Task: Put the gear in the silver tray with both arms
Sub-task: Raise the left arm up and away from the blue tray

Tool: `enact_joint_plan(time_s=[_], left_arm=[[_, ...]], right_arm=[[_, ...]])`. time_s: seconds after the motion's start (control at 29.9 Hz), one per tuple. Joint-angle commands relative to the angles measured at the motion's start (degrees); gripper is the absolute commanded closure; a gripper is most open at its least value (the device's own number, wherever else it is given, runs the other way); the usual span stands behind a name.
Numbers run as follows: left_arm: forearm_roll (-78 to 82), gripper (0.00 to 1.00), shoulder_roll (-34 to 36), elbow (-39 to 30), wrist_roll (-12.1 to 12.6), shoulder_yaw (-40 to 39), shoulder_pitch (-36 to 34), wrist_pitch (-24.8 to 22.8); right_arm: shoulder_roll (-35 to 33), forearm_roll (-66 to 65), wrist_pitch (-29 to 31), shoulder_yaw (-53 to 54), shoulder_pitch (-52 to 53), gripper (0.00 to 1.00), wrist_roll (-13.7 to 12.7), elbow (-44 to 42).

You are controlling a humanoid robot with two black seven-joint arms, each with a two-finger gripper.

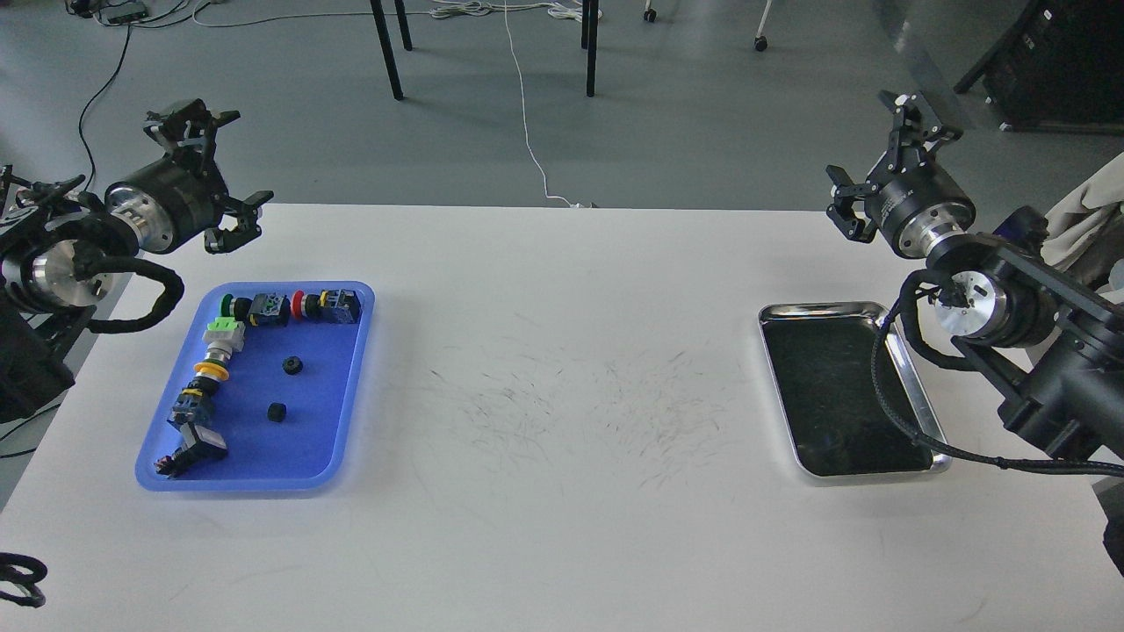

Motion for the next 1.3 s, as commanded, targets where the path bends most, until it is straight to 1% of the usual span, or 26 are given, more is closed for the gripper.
enact_joint_plan(time_s=[0.0, 0.13, 0.2, 0.23, 0.27, 0.47, 0.53, 0.6, 0.8, 0.84, 0.9, 0.94, 1.0, 1.07, 1.1, 1.2, 1.27], left_arm=[[0.81, 0.01, 3.09, -0.10, 0.36, 0.78, 0.12, -1.95], [6.16, 0.01, 5.11, -0.46, -0.17, 0.78, 0.83, -4.50], [9.76, 0.01, 6.52, -0.63, -0.87, 0.69, 1.00, -6.51], [11.35, 0.01, 7.22, -0.63, -1.48, 0.69, 1.00, -6.75], [12.58, 0.01, 7.66, -0.72, -2.27, 0.69, 1.00, -6.75], [19.00, 0.01, 10.82, -1.33, -9.91, 0.78, 1.09, -6.75], [20.84, 0.01, 12.05, -1.42, -10.02, 2.35, 1.44, -6.75], [24.44, 0.01, 12.59, -1.16, -10.80, 4.56, 1.44, -6.75], [29.64, 0.01, 16.80, -2.56, -10.54, 5.79, 1.62, -6.75], [29.64, 0.01, 17.33, -3.09, -10.72, 5.70, 1.62, -6.75], [28.77, 0.01, 20.31, -4.67, -10.28, 5.09, 0.92, -6.75], [28.76, 0.01, 21.36, -5.11, -10.71, 4.83, 0.83, -6.75], [28.50, 0.01, 21.99, -4.50, -10.54, 3.86, -0.39, -6.75], [25.88, 0.01, 22.34, -4.41, -9.49, 1.93, -3.99, -6.75], [25.17, 0.01, 22.17, -4.41, -8.62, 1.66, -4.44, -6.75], [24.37, 0.01, 21.99, -3.62, -6.42, 1.75, -3.92, -6.75], [24.19, 0.01, 21.82, -2.92, -6.50, 1.75, -2.70, -6.75]], right_arm=[[0.00, 0.01, -0.01, 0.00, -0.03, 0.01, -0.01, 0.00], [0.00, 0.01, -0.01, -0.09, -0.12, 0.01, -0.01, 0.00], [0.00, 0.01, -0.01, -0.18, -0.12, 0.01, -0.01, 0.00], [0.00, 0.01, -0.01, -0.18, -0.12, 0.01, -0.01, 0.00], [0.00, 0.01, -0.01, -0.27, -0.12, 0.01, -0.01, 0.00], [0.00, 0.01, -0.01, -0.44, -0.56, 0.01, -0.01, 0.00], [-0.09, 0.01, -0.01, -0.44, -0.56, 0.01, -0.01, 0.00], [-0.17, 0.01, -0.01, -0.53, -0.56, 0.01, -0.01, 0.09], [-0.18, 0.01, -0.01, -0.62, -0.56, 0.01, -0.01, 0.09], [-0.18, 0.01, -0.01, -0.62, -0.64, 0.01, -0.01, 0.09], [-0.09, 0.01, -0.10, -0.62, -0.64, 0.01, -0.01, 0.09], [-0.09, 0.01, -0.10, -0.62, -0.65, 0.01, -0.01, 0.09], [-0.09, 0.01, -0.10, -0.62, -0.64, 0.01, -0.01, 0.00], [-0.09, 0.01, -0.19, -0.62, -0.65, 0.01, -0.01, 0.00], [-0.09, 0.01, -0.10, -0.62, -0.65, 0.01, -0.01, 0.00], [-0.09, 0.01, -0.19, -0.62, -0.65, 0.01, -0.01, 0.09], [-0.17, 0.01, -0.19, -0.71, -0.65, 0.01, -0.01, 0.09]])
